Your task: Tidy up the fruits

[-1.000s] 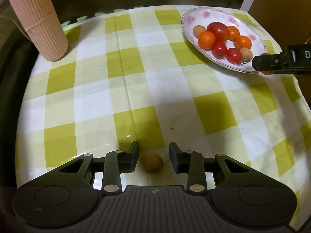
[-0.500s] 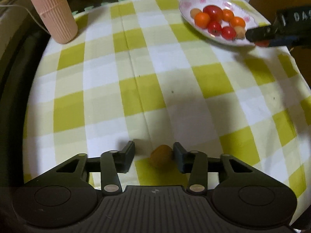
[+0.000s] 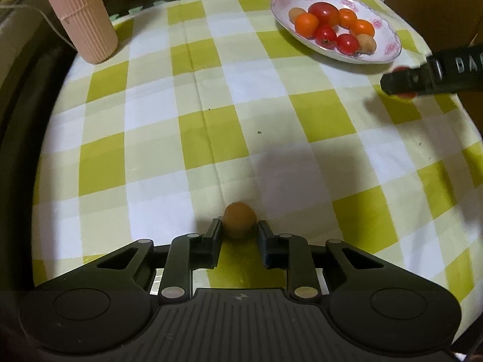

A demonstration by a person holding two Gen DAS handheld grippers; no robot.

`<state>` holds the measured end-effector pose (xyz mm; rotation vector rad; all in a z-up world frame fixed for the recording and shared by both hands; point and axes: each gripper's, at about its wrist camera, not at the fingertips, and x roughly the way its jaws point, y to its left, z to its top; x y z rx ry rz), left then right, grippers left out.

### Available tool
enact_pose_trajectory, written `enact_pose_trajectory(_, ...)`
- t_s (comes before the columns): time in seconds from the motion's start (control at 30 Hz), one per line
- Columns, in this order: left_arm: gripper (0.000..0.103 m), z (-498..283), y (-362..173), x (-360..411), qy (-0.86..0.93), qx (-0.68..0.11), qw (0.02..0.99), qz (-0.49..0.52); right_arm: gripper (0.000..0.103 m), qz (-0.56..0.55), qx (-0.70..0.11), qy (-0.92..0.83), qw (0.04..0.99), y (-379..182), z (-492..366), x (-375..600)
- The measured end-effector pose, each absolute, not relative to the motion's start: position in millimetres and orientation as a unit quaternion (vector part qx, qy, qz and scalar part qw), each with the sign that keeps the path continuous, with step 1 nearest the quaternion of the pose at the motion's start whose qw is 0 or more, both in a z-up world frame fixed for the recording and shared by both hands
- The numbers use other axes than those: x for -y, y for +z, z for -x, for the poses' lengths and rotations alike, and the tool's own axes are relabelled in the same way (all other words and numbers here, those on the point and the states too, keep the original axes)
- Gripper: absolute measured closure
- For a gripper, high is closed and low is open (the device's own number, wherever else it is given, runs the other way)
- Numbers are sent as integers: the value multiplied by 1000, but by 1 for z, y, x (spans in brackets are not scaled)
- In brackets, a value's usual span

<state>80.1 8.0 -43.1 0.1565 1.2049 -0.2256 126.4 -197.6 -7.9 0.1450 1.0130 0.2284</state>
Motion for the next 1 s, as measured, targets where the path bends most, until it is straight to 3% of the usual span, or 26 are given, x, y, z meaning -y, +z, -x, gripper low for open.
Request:
enact_pose_trajectory(0.17, 62, -86, -34, -12, -106, -561, 819, -56, 70, -76, -485, 109, 864, -8, -125, 201)
enact_pose_trajectory(0.4, 62, -87, -45, -7, -102, -570, 813, -63, 70, -77, -483, 112, 865, -6, -126, 200)
enact_pose_trajectory(0.53, 72, -87, -45, -8, -94, -566, 817, -61, 71, -76, -483, 112, 865, -7, -126, 200)
enact_pose_trajectory(1.0, 72, -122, -2, 25, -137, -517, 843, -54, 70, -96, -466, 83, 876, 4, -141, 226)
